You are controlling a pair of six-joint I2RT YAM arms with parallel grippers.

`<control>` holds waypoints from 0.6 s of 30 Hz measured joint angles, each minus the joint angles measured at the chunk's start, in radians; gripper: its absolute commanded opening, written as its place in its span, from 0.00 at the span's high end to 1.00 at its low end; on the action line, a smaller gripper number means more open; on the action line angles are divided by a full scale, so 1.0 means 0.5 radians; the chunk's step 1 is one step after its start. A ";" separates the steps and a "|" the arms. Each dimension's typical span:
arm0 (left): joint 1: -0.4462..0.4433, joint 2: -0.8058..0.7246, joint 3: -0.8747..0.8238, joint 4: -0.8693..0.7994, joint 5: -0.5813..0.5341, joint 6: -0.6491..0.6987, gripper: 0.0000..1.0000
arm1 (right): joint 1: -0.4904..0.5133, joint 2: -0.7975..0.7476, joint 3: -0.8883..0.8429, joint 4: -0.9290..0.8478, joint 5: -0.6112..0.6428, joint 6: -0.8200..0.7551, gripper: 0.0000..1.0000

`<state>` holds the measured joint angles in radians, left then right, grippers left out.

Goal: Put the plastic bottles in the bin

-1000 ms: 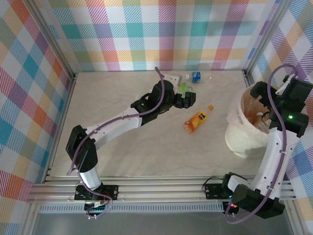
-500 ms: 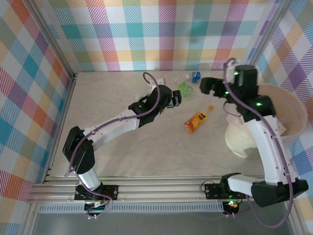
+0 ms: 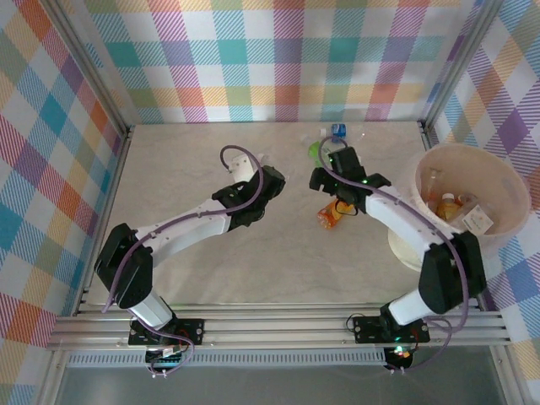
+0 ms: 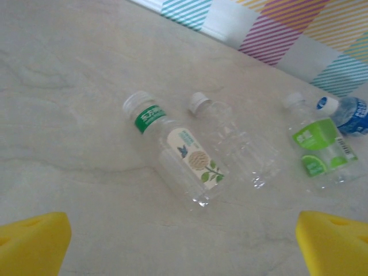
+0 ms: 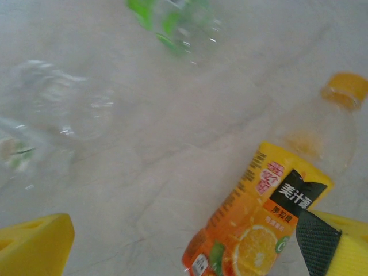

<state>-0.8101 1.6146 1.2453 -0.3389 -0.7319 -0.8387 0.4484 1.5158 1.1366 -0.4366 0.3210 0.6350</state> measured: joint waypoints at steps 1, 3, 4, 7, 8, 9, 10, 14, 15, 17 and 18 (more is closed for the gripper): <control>0.000 0.000 -0.002 -0.006 -0.008 -0.008 0.00 | 0.000 0.059 0.005 0.006 0.040 0.066 0.00; 0.000 0.000 -0.002 0.000 -0.027 -0.014 0.00 | 0.000 0.195 0.040 0.007 0.137 0.202 0.00; 0.000 0.000 -0.002 0.002 -0.036 -0.014 0.00 | 0.000 0.242 0.046 0.021 0.179 0.259 0.00; 0.001 0.000 -0.003 0.002 -0.056 -0.013 0.00 | 0.000 0.340 0.046 0.033 0.301 0.429 0.00; 0.001 0.000 -0.003 0.002 -0.063 -0.013 0.00 | 0.000 0.358 0.046 0.031 0.340 0.478 0.00; 0.001 0.000 -0.003 0.002 -0.069 -0.013 0.00 | 0.000 0.375 0.046 0.028 0.378 0.523 0.00; 0.001 0.001 -0.003 0.002 -0.076 -0.014 0.00 | -0.001 0.388 0.046 0.025 0.403 0.551 0.00; 0.002 0.018 -0.003 0.018 -0.071 -0.012 0.00 | -0.038 0.444 0.046 0.014 0.443 0.649 0.01; 0.003 0.027 -0.003 0.027 -0.056 -0.005 0.00 | -0.055 0.460 0.045 0.016 0.441 0.668 0.03; 0.007 0.029 -0.010 0.062 -0.007 0.018 0.00 | -0.084 0.484 0.037 0.026 0.442 0.703 0.05; 0.011 0.029 -0.013 0.090 0.027 0.037 0.00 | -0.095 0.498 0.034 0.027 0.442 0.720 0.05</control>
<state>-0.8047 1.6291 1.2388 -0.2939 -0.7185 -0.8200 0.4011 1.7649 1.1538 -0.4232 0.5419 0.9951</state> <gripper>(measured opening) 0.998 0.958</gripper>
